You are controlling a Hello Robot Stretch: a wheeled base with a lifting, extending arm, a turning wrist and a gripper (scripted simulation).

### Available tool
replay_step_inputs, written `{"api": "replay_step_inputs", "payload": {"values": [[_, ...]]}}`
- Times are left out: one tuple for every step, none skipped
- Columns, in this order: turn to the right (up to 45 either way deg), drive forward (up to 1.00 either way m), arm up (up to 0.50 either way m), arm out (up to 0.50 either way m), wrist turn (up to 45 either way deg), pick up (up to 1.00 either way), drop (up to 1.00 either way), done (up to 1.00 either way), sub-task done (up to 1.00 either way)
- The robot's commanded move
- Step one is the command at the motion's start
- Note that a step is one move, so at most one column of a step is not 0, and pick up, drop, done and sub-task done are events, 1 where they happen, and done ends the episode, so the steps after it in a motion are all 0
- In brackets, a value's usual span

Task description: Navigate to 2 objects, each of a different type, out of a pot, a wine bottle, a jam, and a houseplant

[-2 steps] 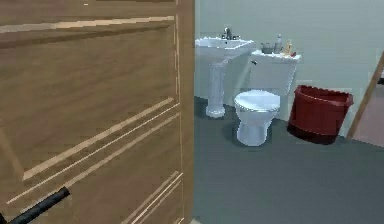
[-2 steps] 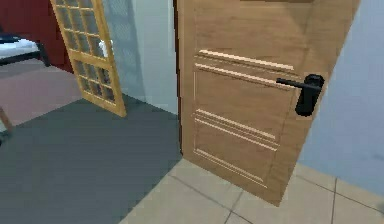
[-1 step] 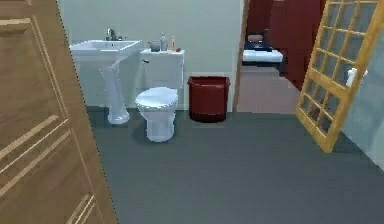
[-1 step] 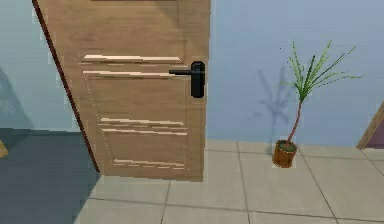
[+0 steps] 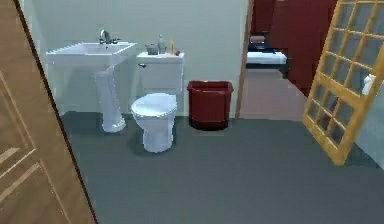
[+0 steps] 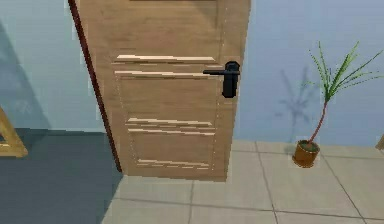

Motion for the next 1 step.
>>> {"api": "replay_step_inputs", "payload": {"values": [[9.0,0.0,0.0,0.0,0.0,0.0,0.0,0.0,0.0]]}}
